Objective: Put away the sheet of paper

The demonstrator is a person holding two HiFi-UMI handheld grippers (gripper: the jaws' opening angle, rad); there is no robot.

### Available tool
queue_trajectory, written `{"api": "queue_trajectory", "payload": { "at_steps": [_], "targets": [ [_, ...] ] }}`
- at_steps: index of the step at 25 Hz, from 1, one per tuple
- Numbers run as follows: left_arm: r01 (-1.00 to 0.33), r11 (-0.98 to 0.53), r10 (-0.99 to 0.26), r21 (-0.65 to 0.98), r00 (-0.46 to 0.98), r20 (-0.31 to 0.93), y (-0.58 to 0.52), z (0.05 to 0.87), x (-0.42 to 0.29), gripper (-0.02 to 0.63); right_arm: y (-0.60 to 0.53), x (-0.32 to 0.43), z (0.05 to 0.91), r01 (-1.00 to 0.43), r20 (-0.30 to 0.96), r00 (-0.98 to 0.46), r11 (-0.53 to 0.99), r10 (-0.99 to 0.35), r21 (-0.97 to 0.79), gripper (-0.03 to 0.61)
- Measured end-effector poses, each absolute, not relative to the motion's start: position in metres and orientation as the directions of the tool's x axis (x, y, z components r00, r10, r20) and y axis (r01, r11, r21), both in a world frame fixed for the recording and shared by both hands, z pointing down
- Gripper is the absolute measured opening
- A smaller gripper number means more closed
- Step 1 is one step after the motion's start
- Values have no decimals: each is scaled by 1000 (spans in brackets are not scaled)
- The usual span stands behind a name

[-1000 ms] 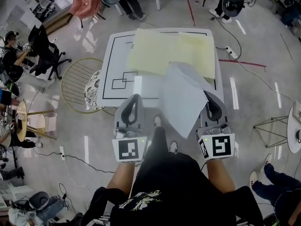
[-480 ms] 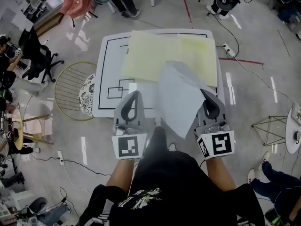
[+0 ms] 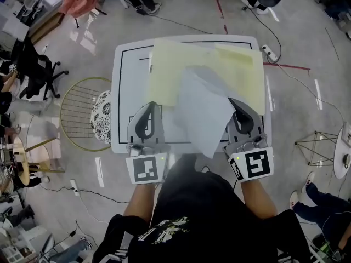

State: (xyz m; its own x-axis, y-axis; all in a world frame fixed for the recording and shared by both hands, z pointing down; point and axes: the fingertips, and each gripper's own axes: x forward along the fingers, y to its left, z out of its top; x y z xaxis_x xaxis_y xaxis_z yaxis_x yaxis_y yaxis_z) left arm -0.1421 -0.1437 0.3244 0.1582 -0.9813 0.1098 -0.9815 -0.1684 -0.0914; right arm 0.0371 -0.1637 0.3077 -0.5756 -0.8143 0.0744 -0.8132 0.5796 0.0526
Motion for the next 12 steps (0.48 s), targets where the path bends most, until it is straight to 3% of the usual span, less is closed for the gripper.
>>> {"api": "queue_trajectory", "payload": {
  "at_steps": [12],
  "targets": [
    [-957, -289, -951, -35, 283, 123, -210, 347, -167, 2, -209, 17, 348, -847, 206, -525, 531, -826, -28, -2]
  ]
}}
